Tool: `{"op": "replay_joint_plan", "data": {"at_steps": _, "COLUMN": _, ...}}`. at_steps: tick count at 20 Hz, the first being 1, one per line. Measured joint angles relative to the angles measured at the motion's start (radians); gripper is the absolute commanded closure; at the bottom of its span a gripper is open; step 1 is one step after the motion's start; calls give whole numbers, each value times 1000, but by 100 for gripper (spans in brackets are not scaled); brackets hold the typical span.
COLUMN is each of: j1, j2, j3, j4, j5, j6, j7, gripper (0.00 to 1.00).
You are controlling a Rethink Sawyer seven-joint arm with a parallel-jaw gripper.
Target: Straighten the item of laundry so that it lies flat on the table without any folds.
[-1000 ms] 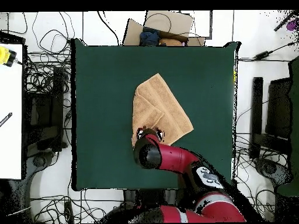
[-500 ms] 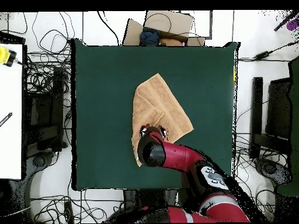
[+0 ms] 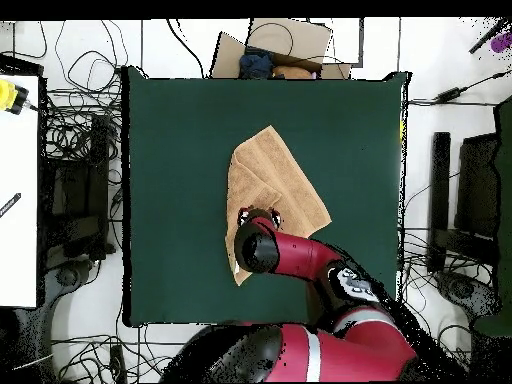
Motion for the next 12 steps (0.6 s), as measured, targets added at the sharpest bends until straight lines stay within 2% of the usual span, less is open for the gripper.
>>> {"op": "replay_joint_plan", "data": {"at_steps": 4, "j1": -1, "j2": 53, "j3": 0, "j4": -48, "j5": -1, "j6": 1, "j7": 0, "gripper": 0}}
{"op": "replay_joint_plan", "data": {"at_steps": 12, "j1": 5, "j2": 48, "j3": -3, "j4": -72, "j5": -9, "j6": 58, "j7": 0, "gripper": 0}}
